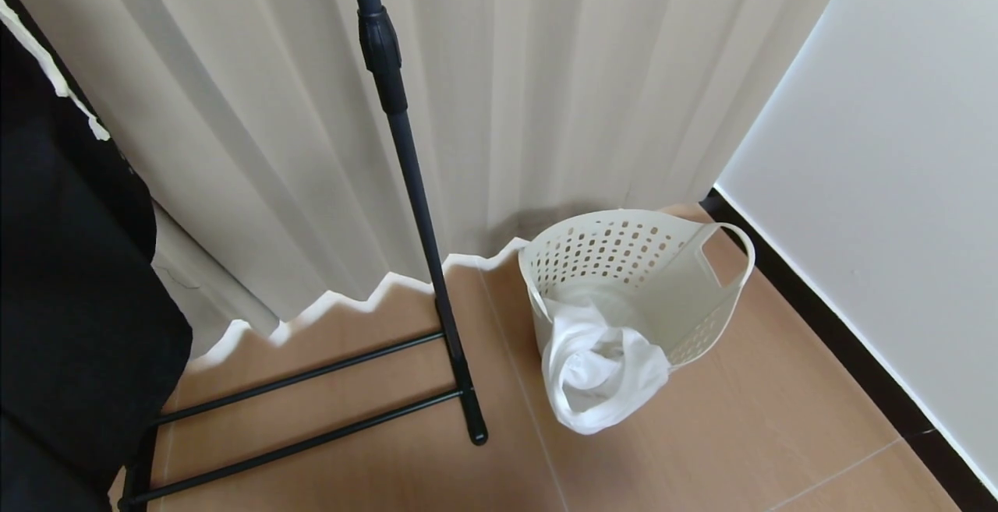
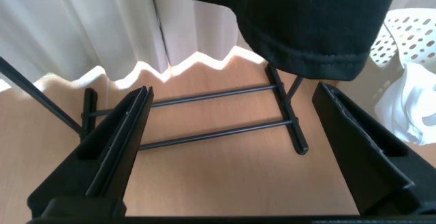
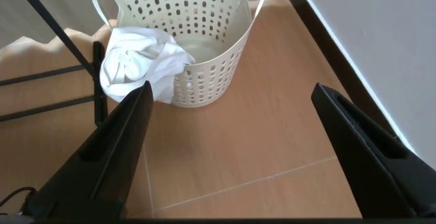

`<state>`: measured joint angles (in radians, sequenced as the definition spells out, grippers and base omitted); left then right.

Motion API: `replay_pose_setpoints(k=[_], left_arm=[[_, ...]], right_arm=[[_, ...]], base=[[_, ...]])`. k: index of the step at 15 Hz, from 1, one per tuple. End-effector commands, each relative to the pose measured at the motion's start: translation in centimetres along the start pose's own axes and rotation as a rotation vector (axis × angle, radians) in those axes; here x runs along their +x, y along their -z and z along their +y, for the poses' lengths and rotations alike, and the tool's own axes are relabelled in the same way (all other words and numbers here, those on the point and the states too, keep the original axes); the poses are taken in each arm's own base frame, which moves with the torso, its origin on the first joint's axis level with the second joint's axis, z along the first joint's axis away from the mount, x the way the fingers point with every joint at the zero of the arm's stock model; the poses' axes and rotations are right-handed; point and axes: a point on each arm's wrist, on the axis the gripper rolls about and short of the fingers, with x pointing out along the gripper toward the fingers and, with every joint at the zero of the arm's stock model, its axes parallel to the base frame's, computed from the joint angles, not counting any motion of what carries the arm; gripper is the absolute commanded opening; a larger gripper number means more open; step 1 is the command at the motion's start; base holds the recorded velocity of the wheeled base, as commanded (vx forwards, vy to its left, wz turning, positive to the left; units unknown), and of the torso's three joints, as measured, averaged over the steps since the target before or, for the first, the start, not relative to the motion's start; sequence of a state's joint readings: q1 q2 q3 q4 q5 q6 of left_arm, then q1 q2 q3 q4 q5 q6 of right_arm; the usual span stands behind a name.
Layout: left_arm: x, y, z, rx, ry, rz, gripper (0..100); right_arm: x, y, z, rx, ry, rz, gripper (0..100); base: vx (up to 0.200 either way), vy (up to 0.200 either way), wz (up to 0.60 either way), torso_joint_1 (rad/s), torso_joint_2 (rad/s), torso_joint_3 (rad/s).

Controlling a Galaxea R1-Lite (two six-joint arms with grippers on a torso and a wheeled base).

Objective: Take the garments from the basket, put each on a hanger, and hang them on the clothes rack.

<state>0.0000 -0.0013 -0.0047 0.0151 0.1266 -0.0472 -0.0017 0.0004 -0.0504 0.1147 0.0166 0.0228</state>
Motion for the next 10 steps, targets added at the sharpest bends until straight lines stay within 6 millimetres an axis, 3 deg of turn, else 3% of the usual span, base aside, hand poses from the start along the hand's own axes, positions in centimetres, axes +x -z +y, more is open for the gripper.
replay_pose_setpoints(k=[1, 5, 7, 10], left_arm=[[0.0, 0.0, 0.0, 0.0, -0.001, 0.002, 100], [0.0, 0.0, 0.0, 0.001, -0.001, 0.002, 100], [0.0, 0.0, 0.0, 0.0, -0.001, 0.002, 100], [0.0, 0.0, 0.0, 0.0, -0.001, 0.002, 100]], right_arm=[[0.0, 0.0, 0.0, 0.0, 0.001, 0.0, 100], [0.3, -0.1, 0.0, -0.03, -0.003, 0.047, 100], [2.1, -1.1, 0.1, -0.052, -0.081, 0.23, 100], [5.8, -3.8, 0.6, -0.129, -0.232, 0.363, 100]], base=[[0.0, 0.0, 0.0, 0.007, 0.01, -0.203], [0.0, 0.0, 0.0, 0.002, 0.0, -0.056], [0.0, 0.0, 0.0, 0.0, 0.0, 0.0], [0.0, 0.0, 0.0, 0.0, 0.0, 0.0]])
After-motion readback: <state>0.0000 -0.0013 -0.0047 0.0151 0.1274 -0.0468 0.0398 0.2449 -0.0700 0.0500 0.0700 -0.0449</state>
